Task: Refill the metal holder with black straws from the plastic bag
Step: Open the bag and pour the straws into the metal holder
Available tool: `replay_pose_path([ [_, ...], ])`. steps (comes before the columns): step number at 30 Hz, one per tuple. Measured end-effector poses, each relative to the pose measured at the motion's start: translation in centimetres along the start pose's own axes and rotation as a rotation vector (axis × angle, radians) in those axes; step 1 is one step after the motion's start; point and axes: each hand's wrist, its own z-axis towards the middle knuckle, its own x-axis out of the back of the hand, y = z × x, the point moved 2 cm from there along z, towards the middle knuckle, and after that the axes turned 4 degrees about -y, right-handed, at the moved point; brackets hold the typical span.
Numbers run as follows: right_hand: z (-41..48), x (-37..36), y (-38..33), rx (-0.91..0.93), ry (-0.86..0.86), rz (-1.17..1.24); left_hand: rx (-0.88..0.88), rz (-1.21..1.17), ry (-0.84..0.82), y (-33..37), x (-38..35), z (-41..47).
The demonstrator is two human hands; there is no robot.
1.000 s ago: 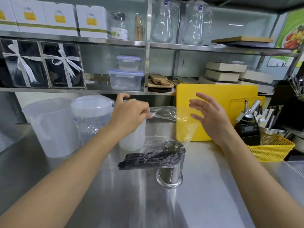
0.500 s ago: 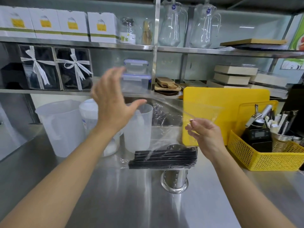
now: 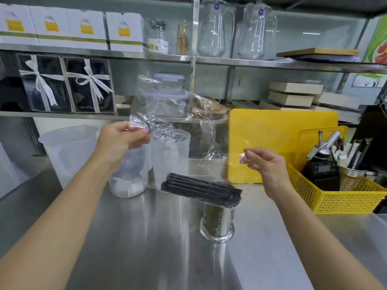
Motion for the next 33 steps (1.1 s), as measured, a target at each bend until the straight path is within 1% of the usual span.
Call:
replay_pose_path([
  [2,0.1,0.7,0.2,-0.012,0.039,0.002,-0.038,0.051,-0.034,0.6,-0.4,0.5],
  [6,-0.2,1.8,1.0,-0.026,0.105,0.045,-0.084,0.019,-0.080,1.7,-2.1,0.9],
  [10,-0.4,3.0,1.5,-0.046,0.215,0.146,-0.075,0.007,-0.125,1.8,-4.4,0.9],
  [12,-0.5,3.6,2.0,-0.110,0.240,0.221,-0.079,0.000,-0.128,1.8,-5.7,0.8],
  [14,-0.9,4.0,3.0,-0.208,0.214,0.263,-0.082,-0.032,-0.113,1.9,-6.8,0.8],
  [17,-2.3,4.6,5.0,-0.352,0.152,0.201,-0.079,-0.090,-0.118,1.8,-7.8,0.6],
  [19,-3.0,5.0,5.7,-0.393,0.151,0.205,-0.071,-0.109,-0.126,1.6,-8.1,0.5],
  [23,-2.7,6.5,5.5,-0.312,0.278,0.327,-0.066,-0.134,-0.172,1.5,-8.6,0.5],
  [26,-2.1,8.0,4.4,-0.213,0.364,0.408,-0.041,-0.087,-0.205,0.9,-8.9,0.4],
  [29,-1.7,9.3,2.8,-0.137,0.394,0.372,-0.001,-0.045,-0.222,0.0,-9.4,0.3],
  [33,-1.7,10.9,1.1,-0.071,0.423,0.298,0.056,-0.075,-0.242,-0.9,-11.0,0.1],
])
